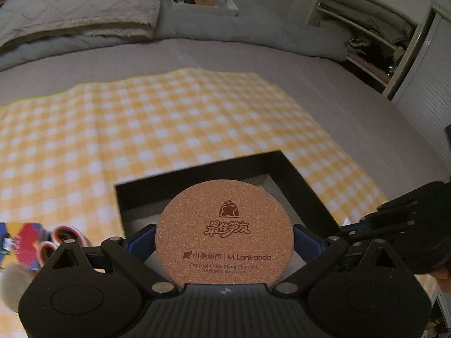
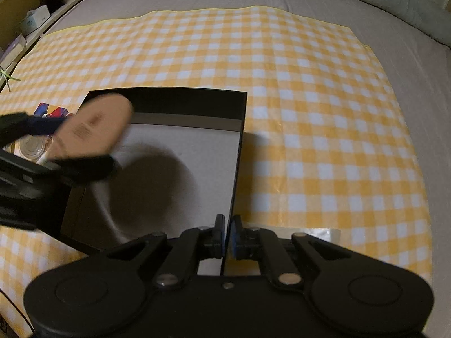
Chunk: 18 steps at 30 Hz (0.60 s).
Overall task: Organize rigid objects
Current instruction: 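Lower the coaster into the black box and open the left gripper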
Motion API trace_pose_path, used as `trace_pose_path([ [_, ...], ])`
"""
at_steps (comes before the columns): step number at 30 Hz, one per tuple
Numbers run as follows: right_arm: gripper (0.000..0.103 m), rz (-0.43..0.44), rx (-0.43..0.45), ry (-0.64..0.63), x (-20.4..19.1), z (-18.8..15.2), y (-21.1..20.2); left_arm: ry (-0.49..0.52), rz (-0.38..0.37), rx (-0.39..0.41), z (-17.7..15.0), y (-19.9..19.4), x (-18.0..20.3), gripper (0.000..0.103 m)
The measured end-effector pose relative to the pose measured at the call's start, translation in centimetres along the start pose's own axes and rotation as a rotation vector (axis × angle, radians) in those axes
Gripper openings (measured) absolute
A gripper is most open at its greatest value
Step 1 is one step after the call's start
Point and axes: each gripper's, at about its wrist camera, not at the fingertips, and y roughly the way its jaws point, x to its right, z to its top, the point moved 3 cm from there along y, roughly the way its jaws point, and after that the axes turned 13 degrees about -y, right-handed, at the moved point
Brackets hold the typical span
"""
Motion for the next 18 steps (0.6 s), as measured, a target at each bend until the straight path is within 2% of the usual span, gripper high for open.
trace_pose_path([
  [8, 0.007, 0.025, 0.005, 0.005, -0.2, -0.1, -0.4, -0.017, -0.040, 0.001, -0.4, 3.0, 0.6, 0.098],
  [13, 0.007, 0.027, 0.005, 0.001, -0.3, -0.2, -0.4, -0.107, -0.075, -0.004, 0.3, 4.2, 0.7, 0.099],
  [18, 0.007, 0.025, 0.004, -0.001, -0.4, -0.2, -0.4, -0.137, -0.088, -0.028, 0.2, 5.7, 1.5, 0.099],
])
